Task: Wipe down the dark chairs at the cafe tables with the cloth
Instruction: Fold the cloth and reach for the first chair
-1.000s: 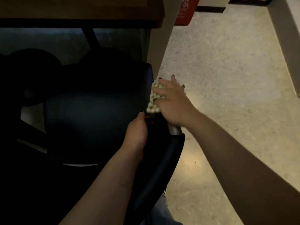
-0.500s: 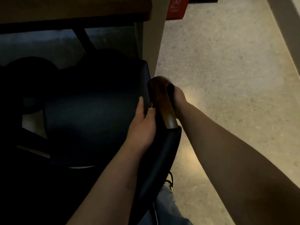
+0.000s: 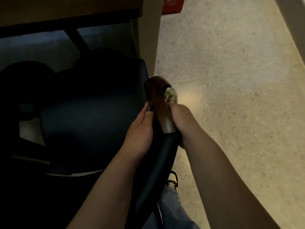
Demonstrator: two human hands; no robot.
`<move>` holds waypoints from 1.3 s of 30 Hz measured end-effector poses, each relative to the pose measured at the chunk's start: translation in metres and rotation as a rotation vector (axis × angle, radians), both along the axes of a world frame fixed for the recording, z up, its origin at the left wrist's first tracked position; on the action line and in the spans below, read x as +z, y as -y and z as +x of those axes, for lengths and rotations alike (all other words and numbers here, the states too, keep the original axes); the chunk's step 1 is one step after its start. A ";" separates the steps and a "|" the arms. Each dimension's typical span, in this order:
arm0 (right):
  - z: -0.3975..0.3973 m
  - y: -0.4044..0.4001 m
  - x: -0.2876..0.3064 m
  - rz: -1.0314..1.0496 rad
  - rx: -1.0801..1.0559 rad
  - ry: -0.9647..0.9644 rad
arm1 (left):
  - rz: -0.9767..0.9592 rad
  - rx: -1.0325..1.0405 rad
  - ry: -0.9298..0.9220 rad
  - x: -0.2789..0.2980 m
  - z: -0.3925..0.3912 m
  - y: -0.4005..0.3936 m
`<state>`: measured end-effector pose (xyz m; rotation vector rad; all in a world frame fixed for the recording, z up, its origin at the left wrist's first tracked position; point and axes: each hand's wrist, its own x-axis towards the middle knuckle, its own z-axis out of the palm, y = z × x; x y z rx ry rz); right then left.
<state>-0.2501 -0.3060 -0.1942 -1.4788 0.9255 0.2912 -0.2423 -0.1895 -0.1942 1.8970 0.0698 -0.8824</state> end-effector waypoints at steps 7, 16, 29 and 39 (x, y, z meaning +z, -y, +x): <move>0.013 0.008 -0.021 -0.057 0.067 -0.127 | 0.052 -0.064 0.041 -0.002 0.000 -0.001; -0.020 -0.001 0.012 0.002 -0.155 0.277 | -0.010 0.033 -0.013 0.002 0.001 0.001; -0.003 -0.010 0.037 -0.599 0.396 0.517 | -0.039 0.114 -0.061 0.018 -0.003 -0.001; 0.008 -0.009 0.030 -0.701 0.498 0.465 | -0.018 0.106 -0.079 0.019 -0.004 -0.001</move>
